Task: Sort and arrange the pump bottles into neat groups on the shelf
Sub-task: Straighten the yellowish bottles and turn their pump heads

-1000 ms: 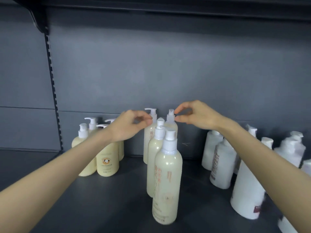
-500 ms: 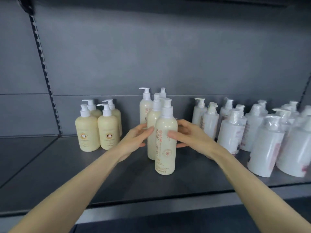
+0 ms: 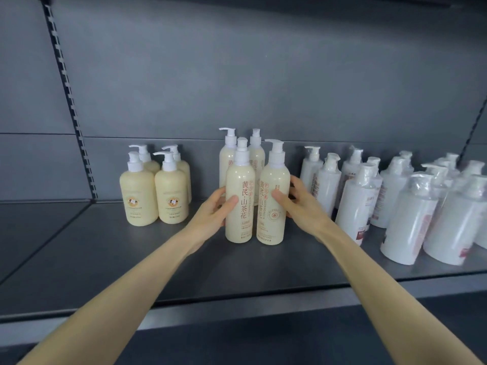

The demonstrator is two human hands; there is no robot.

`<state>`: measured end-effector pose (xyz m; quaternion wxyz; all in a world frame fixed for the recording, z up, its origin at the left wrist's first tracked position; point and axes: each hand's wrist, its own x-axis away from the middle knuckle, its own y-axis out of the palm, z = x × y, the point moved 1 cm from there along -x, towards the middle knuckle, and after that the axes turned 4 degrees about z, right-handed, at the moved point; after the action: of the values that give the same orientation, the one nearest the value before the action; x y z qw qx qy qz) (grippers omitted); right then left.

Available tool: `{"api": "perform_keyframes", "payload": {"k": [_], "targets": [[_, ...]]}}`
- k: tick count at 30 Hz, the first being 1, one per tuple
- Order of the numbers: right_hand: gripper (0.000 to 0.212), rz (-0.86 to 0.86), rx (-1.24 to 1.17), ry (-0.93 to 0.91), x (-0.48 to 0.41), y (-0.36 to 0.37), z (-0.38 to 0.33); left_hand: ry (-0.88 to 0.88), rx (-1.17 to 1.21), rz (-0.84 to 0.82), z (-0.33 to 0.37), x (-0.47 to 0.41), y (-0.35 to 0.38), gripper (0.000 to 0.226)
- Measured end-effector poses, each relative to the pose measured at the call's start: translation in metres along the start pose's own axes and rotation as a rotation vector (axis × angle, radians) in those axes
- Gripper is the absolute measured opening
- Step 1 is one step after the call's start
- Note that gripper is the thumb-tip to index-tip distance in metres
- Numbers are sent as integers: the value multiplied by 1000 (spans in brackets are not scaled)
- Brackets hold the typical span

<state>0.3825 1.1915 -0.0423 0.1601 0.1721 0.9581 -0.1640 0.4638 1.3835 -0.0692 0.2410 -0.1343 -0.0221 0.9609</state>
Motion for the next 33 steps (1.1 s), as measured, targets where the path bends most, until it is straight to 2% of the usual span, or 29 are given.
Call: {"api": "perform_keyframes", "payload": {"k": [4, 7, 11, 18, 23, 26, 33], "targets": [[54, -6, 64, 19, -11, 2, 7, -18, -159, -8, -12, -1, 5, 65], [50, -7, 49, 3, -22, 6, 6, -38, -172, 108, -19, -7, 2, 58], [48, -6, -4, 15, -36, 12, 10, -15, -211, 146, -27, -20, -5, 40], [45, -29, -20, 25, -63, 16, 27, 0, -266, 208, -33, -36, 2, 46], [69, -93, 66, 18, -68, 21, 48, 7, -294, 238, -40, -38, 4, 60], [64, -51, 19, 11, -72, 23, 57, -39, -390, 281, -43, -43, 4, 55], [48, -1, -3, -7, -70, 22, 65, -71, -369, 328, -48, -47, 3, 44]]}}
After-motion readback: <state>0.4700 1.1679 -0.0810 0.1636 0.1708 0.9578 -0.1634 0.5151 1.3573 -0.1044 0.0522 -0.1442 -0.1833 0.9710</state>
